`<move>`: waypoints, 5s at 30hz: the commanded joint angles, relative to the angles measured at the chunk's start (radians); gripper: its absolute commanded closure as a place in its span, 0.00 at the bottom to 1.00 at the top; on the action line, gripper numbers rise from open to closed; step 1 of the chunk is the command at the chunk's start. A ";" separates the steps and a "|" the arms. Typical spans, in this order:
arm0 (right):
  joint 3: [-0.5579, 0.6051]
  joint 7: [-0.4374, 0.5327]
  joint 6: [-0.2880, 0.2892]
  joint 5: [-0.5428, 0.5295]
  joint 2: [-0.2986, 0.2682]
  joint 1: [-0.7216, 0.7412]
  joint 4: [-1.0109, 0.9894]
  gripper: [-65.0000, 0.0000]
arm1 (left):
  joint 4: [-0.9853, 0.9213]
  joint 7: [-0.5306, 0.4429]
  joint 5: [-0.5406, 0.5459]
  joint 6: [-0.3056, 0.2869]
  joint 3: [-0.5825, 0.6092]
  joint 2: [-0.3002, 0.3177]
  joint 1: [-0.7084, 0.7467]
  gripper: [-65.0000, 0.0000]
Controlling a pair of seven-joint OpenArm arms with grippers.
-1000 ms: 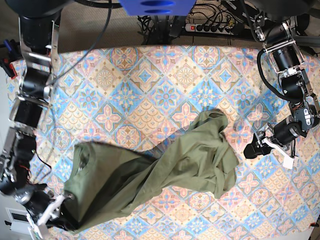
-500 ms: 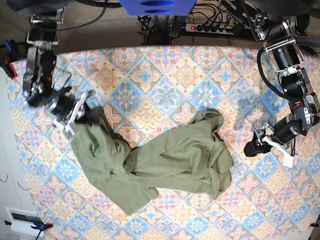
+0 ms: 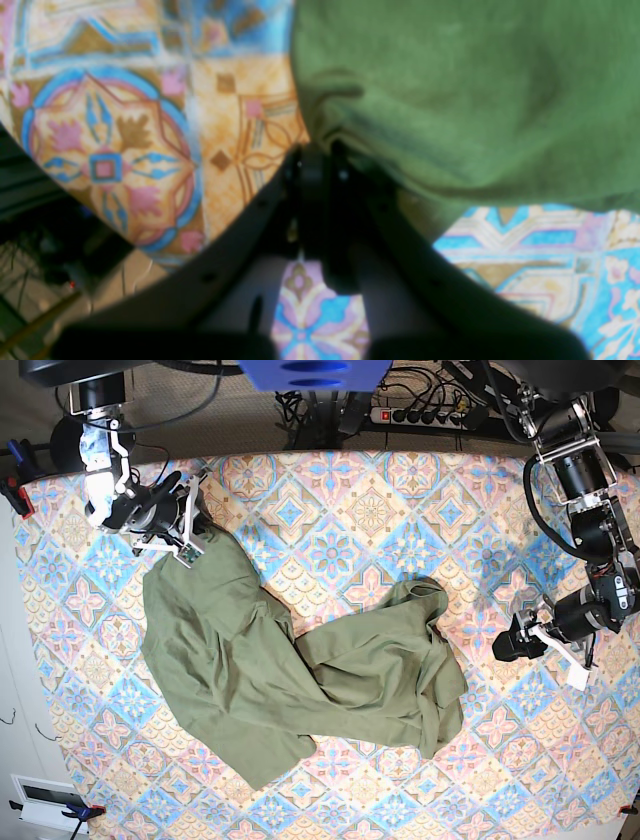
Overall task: Layout the t-shirt on the table in an organized manner, then fold the t-shirt properly
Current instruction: 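Grasp the shirt ends with both grippers and stretch them apart, then lower the shirt and regrasp its edge with the right gripper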
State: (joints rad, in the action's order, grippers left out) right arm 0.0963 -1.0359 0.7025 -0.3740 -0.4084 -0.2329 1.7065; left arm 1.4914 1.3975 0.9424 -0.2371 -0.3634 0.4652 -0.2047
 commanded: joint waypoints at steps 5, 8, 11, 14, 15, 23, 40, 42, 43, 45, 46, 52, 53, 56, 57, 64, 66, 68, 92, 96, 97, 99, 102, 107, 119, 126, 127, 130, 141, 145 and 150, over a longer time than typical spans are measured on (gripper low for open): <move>-0.037 -0.014 -0.004 0.022 -0.050 0.005 0.010 0.98 | 0.002 -0.034 0.022 -0.005 0.116 0.005 -0.008 0.29; -0.053 -0.014 -0.004 0.022 -0.050 0.007 0.010 0.98 | -0.033 -0.148 0.020 -0.003 0.165 -0.032 -0.008 0.30; -0.053 -0.014 -0.004 0.022 -0.050 0.010 0.010 0.98 | -0.070 -0.237 0.020 0.000 0.224 -0.046 -0.009 0.30; -0.059 -0.014 -0.004 0.020 -0.050 0.011 0.010 0.98 | -0.151 -0.315 -0.006 0.002 0.297 -0.064 -0.045 0.30; -0.059 -0.014 -0.004 0.020 -0.050 0.011 0.010 0.98 | -0.182 -0.343 -0.027 0.002 0.317 -0.078 -0.062 0.30; -0.057 -0.014 -0.004 0.023 -0.048 0.011 0.010 0.98 | -0.357 -0.450 -0.128 0.002 0.361 -0.193 -0.155 0.31; -0.100 -0.014 -0.004 0.019 -0.047 0.042 -0.027 0.98 | -0.111 -0.387 -0.125 -0.006 0.191 -0.032 -0.187 1.00; -0.117 -0.014 -0.004 0.019 -0.047 0.040 -0.030 0.98 | -0.065 -0.283 -0.078 -0.006 0.152 0.002 -0.169 1.00; -0.117 -0.014 -0.004 0.019 -0.047 0.040 -0.030 0.98 | -0.053 -0.238 -0.053 -0.006 0.139 0.023 -0.149 1.00; -0.116 -0.014 -0.004 0.019 -0.047 0.039 -0.030 0.98 | -0.039 -0.200 -0.036 -0.006 0.131 0.048 -0.118 1.00; -0.117 -0.014 -0.004 0.019 -0.047 0.039 -0.030 0.98 | -0.033 -0.200 -0.036 -0.006 0.131 0.060 -0.095 1.00; -0.119 -0.014 -0.004 0.011 -0.047 0.020 -0.020 0.98 | -0.022 -0.195 -0.039 -0.006 0.137 0.168 0.057 1.00; -0.119 -0.014 -0.004 0.002 -0.047 0.014 -0.020 0.98 | -0.022 -0.195 -0.039 -0.006 0.137 0.185 0.083 1.00; -0.119 -0.016 -0.004 -0.032 -0.050 0.004 -0.020 0.98 | -0.021 -0.195 -0.039 -0.006 0.137 0.218 0.139 0.98; -0.119 -0.014 -0.004 -0.036 -0.050 -0.006 -0.020 0.98 | -0.021 -0.197 -0.038 -0.006 0.137 0.235 0.152 0.93; -0.198 -0.022 -0.004 -0.036 -0.050 -0.009 -0.020 0.98 | -0.021 -0.203 -0.035 -0.006 0.126 0.264 0.156 0.65; -0.260 -0.014 -0.004 -0.041 -0.043 -0.010 0.008 0.98 | -0.021 -0.202 -0.035 -0.006 0.128 0.266 0.156 0.62; -0.297 -0.014 -0.004 -0.070 -0.042 -0.039 0.043 0.98 | -0.025 -0.203 -0.038 -0.006 0.128 0.269 0.156 0.62; -0.396 -0.017 -0.004 -0.155 -0.043 -0.164 0.186 0.75 | -0.659 -0.519 -0.382 0.002 0.139 -0.128 -0.342 0.61; -0.396 -0.016 -0.004 -0.155 -0.043 -0.164 0.186 0.75 | -0.711 -0.588 -0.382 0.002 0.208 -0.159 -0.358 0.61; -0.396 -0.016 -0.004 -0.155 -0.043 -0.162 0.186 0.75 | -0.720 -0.617 -0.382 0.002 0.224 -0.168 -0.358 0.61; -0.396 -0.014 -0.004 -0.155 -0.042 -0.162 0.186 0.75 | -0.733 -0.660 -0.382 0.002 0.252 -0.178 -0.352 0.61; -0.396 -0.022 -0.004 -0.156 -0.040 -0.132 0.186 0.75 | -0.737 -0.666 -0.374 0.002 0.257 -0.178 -0.350 0.61; -0.396 -0.016 -0.004 -0.158 -0.040 -0.073 0.188 0.75 | -0.733 -0.665 -0.371 0.002 0.254 -0.150 -0.348 0.61; -0.303 -0.019 -0.004 -0.348 0.033 0.209 0.183 0.74 | -0.734 -0.665 -0.380 0.003 0.126 -0.113 -0.348 0.59; -0.178 -0.014 -0.004 -0.219 0.139 0.356 0.011 0.66 | -0.737 -0.668 -0.380 0.005 0.097 -0.115 -0.321 0.34; -0.175 -0.014 -0.004 -0.202 0.158 0.370 -0.015 0.65 | -0.737 -0.669 -0.380 0.005 0.097 -0.115 -0.318 0.33; -0.175 -0.013 -0.004 -0.122 0.182 0.424 -0.112 0.64 | -0.739 -0.666 -0.382 0.005 0.099 -0.125 -0.316 0.33; -0.168 0.124 -0.004 -0.079 0.233 0.524 -0.532 0.64 | -0.734 -0.607 -0.380 -0.003 0.099 -0.148 -0.315 0.39; -0.155 0.165 -0.004 -0.079 0.233 0.548 -0.670 0.64 | -0.730 -0.602 -0.372 -0.005 0.099 -0.148 -0.315 0.78; 0.004 0.225 -0.004 -0.078 0.237 0.576 -0.807 0.70 | -0.604 -0.573 -0.374 -0.005 0.096 -0.141 -0.292 1.00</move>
State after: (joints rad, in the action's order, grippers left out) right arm 0.0929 -0.7376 0.6956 -0.4839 -0.1711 0.3355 0.9020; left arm 0.8627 0.8391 0.5510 -0.2333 -0.2646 0.3111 -0.4706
